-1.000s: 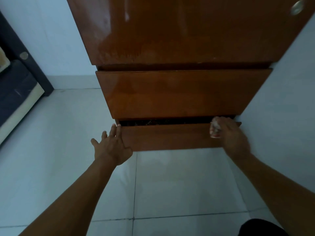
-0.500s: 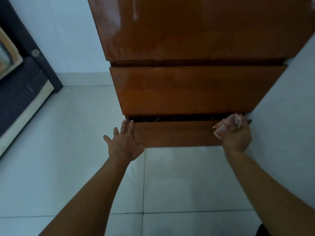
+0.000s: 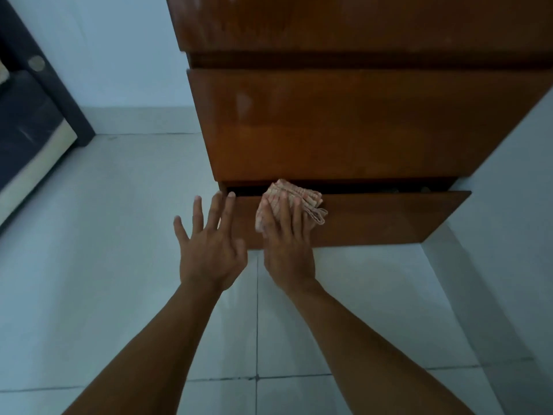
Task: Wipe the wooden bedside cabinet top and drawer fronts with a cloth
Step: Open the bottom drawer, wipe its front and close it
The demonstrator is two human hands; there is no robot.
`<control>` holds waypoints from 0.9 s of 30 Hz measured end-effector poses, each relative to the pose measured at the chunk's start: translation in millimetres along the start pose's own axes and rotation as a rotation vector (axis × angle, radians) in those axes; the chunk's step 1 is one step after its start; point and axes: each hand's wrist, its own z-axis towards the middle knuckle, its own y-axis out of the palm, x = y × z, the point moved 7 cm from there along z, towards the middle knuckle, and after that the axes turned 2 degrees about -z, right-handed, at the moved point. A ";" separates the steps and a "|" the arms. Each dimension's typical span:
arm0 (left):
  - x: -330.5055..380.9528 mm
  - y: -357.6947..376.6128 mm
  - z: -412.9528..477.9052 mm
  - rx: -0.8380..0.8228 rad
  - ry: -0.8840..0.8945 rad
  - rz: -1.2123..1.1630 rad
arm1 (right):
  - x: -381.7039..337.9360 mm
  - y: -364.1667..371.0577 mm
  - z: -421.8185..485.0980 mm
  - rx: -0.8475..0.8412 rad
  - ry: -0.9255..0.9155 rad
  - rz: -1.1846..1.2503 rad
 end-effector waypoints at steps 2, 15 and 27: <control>-1.2 8.8 -0.2 0.074 -0.002 -0.020 | 10.6 22.5 -2.8 0.005 -0.021 -0.046; 2.5 35.6 -2.2 0.212 -0.037 -0.042 | 257.8 -6.8 -54.6 0.094 0.354 -0.110; 5.3 34.4 -2.9 0.215 -0.063 -0.029 | 194.5 -40.7 -54.2 0.482 0.543 0.255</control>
